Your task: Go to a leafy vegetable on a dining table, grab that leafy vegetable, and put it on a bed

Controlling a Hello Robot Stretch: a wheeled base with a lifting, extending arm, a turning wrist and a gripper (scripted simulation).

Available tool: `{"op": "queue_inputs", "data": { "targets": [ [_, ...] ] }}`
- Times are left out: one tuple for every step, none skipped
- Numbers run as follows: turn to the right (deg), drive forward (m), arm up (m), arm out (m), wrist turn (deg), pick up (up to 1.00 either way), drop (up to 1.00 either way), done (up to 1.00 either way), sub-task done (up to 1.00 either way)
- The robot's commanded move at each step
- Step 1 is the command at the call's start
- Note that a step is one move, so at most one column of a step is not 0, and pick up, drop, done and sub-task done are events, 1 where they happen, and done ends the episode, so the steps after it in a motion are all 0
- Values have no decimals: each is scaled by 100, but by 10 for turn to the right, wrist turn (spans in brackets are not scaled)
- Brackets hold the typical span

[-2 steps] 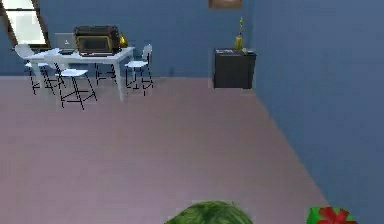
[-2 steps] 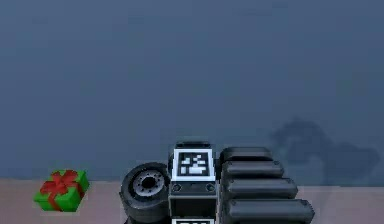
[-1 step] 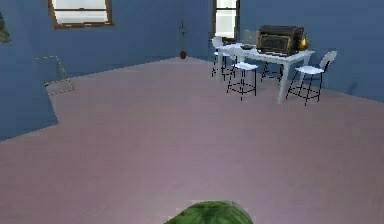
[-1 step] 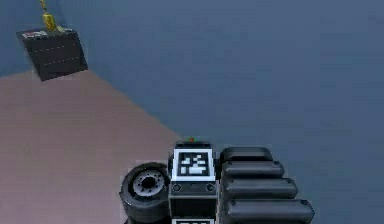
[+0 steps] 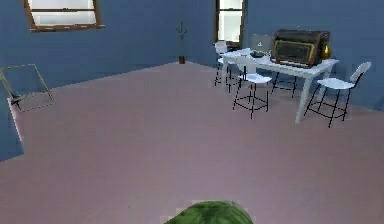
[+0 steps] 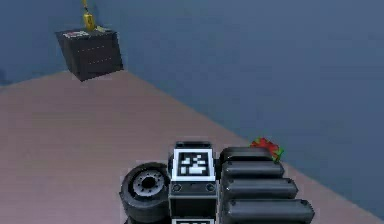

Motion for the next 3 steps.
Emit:
{"op": "queue_inputs", "data": {
  "targets": [
    [-450, 0, 0, 0, 0, 0, 0, 0, 0],
    [0, 100, 0, 0, 0, 0, 0, 0, 0],
    [-90, 0, 0, 0, 0, 0, 0, 0, 0]
  ]
}}
